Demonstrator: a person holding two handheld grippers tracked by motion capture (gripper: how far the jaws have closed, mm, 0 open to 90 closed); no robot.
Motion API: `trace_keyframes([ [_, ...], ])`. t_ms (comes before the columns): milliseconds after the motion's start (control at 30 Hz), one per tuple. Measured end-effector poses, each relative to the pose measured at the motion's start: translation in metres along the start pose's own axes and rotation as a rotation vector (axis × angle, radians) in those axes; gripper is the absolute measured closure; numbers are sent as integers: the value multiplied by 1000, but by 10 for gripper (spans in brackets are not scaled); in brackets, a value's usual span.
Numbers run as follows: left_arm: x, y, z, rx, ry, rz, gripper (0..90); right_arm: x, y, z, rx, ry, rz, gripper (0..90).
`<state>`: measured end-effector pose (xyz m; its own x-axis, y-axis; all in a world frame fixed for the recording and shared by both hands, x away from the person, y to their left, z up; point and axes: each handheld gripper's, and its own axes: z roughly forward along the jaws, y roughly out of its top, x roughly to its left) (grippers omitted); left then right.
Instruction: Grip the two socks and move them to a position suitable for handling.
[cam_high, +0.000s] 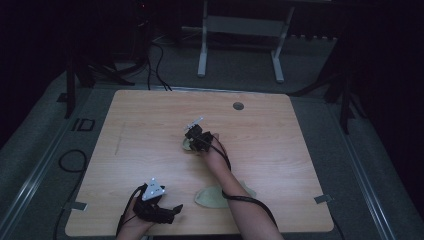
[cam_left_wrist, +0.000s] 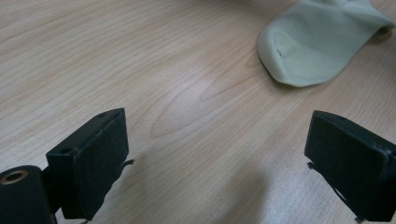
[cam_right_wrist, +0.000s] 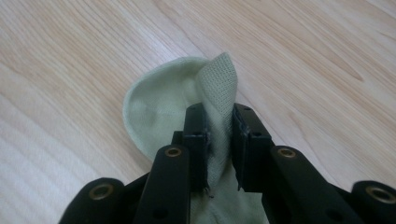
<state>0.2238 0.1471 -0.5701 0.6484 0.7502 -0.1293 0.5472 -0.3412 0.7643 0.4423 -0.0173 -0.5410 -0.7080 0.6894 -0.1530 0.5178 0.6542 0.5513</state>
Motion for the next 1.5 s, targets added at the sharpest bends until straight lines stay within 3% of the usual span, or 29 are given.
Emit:
trace_keyframes([
  [300,1,0,1,5,0,-14,66,-17,-9,-35,-33,-2,36,772],
  [433,1,1,1,3,0,-21,66,-32,-20,-66,-63,-45,40,772],
  [467,1,1,1,8,-2,-20,66,-32,-20,-66,-63,-45,40,772],
  [567,0,1,3,13,-7,-28,66,-40,-30,-81,-66,-53,59,772],
  [600,0,1,3,12,-7,-28,66,-43,-39,-88,-60,-51,89,772],
  [700,-2,2,3,18,-9,-22,66,-43,-48,-94,-51,-44,102,771],
  [767,-4,2,3,18,-9,-23,66,-36,-64,-101,-48,-29,104,770],
  [900,-5,3,5,20,-2,-26,66,-27,-77,-102,-50,-20,108,770],
  [1067,-7,3,7,21,7,-27,67,-8,-91,-87,-30,-14,78,768],
  [1233,-10,3,10,31,-1,-27,67,-3,-91,-71,-26,-28,95,757],
  [1367,-10,4,13,42,-17,-22,67,2,-95,-58,-3,-50,71,745],
  [1500,-11,5,15,44,-20,-16,69,3,-97,-58,-18,-48,90,705],
])
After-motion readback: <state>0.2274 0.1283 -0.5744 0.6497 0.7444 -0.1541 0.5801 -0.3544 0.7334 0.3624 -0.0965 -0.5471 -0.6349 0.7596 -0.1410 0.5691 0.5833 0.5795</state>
